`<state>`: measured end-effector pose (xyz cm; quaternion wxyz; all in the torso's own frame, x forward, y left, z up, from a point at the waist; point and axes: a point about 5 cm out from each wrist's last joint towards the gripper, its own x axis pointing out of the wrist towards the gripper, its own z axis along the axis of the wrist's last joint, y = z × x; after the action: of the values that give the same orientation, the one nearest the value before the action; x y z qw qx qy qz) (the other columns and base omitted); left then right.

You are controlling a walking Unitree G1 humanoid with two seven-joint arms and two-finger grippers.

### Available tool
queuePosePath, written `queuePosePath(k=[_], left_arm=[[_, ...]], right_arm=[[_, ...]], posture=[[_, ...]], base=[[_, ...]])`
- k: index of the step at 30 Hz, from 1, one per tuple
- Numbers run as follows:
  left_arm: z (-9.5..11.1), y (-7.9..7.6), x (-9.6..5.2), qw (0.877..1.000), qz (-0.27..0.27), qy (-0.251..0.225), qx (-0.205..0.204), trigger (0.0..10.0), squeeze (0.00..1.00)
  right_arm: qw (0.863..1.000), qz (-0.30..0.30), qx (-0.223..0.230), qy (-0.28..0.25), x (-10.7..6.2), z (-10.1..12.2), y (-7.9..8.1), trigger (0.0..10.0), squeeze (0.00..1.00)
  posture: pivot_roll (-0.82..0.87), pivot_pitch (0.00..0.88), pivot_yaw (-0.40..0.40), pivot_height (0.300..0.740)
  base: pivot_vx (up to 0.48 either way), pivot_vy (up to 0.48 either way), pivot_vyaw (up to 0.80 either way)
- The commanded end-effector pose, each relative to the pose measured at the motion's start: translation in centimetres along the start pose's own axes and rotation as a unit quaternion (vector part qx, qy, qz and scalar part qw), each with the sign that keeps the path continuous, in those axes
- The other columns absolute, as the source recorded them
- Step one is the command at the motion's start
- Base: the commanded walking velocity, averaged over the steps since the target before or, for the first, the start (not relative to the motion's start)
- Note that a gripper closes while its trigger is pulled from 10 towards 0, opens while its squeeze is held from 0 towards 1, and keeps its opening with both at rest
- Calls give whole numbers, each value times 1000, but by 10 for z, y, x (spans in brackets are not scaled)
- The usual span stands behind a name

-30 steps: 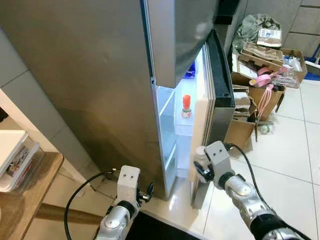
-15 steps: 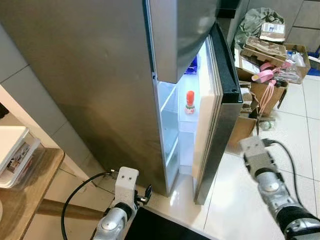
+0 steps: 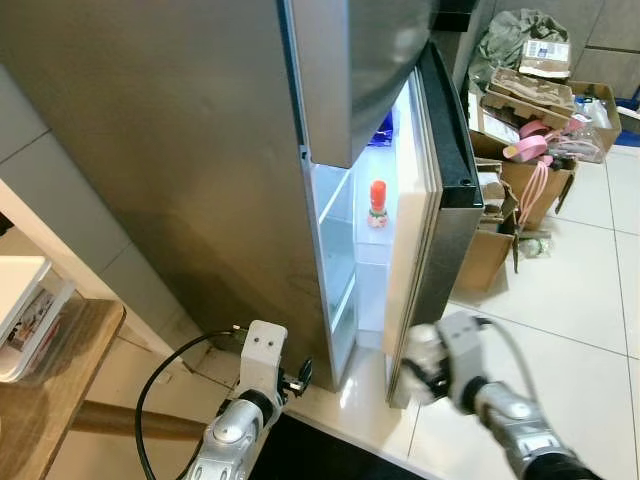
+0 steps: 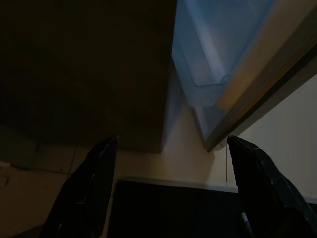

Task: Restocking fridge

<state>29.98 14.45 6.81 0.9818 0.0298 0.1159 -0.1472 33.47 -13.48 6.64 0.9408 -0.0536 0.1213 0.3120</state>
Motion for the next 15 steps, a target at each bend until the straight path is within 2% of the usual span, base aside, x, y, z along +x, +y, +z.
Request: queuePosePath(k=[1, 2, 3, 4, 6, 8, 9, 11, 12, 13, 14, 15], left_arm=[[-10, -1, -3, 1000, 1, 17, -4, 10000, 0], [-10, 0, -3, 1000, 2, 16, -4, 10000, 0], [-10, 0, -3, 1000, 2, 16, -4, 10000, 0], [-10, 1, -3, 1000, 4, 17, -3, 10000, 0], [-11, 4, -3, 1000, 7, 17, -3, 10000, 0], [-11, 5, -3, 1000, 10, 17, -2, 10000, 0], [-11, 5, -3, 1000, 10, 17, -2, 10000, 0], [-10, 7, -4, 1000, 14, 16, -2, 10000, 0], [-10, 7, -4, 1000, 14, 16, -2, 10000, 0], [-10, 9, -4, 1000, 17, 15, -2, 10000, 0], [-10, 9, -4, 1000, 17, 15, -2, 10000, 0], [-10, 10, -5, 1000, 19, 15, -2, 10000, 0]], right_arm=[[1000, 26, 8, -7, 1, 2, 6, 10000, 0], [998, 50, 14, -21, 7, 10, 13, 10000, 0], [998, 50, 14, -21, 7, 10, 13, 10000, 0], [998, 54, 15, -38, 14, 21, 15, 10000, 0], [997, 24, 2, -67, 23, 38, 13, 10000, 0], [996, -51, -12, -76, 26, 49, 2, 10000, 0], [996, -51, -12, -76, 26, 49, 2, 10000, 0], [985, -161, -27, -63, 24, 55, -18, 10000, 0], [985, -161, -27, -63, 24, 55, -18, 10000, 0], [966, -248, -58, -46, 18, 58, -34, 10000, 0], [966, -248, -58, -46, 18, 58, -34, 10000, 0], [957, -277, -72, -36, 14, 60, -41, 10000, 0]], posture=[[-24, 274, 76, 740], [-23, 275, 74, 740], [-23, 275, 74, 740], [-22, 276, 73, 740], [-18, 278, 71, 740], [-14, 278, 66, 740], [-14, 278, 66, 740], [-8, 277, 60, 740], [-8, 277, 60, 740], [-7, 277, 57, 740], [-7, 277, 57, 740], [-7, 276, 52, 740]], base=[[0, 0, 0], [0, 0, 0], [0, 0, 0], [0, 0, 0], [0, 0, 0], [0, 0, 0], [0, 0, 0], [0, 0, 0], [0, 0, 0], [0, 0, 0], [0, 0, 0], [0, 0, 0]])
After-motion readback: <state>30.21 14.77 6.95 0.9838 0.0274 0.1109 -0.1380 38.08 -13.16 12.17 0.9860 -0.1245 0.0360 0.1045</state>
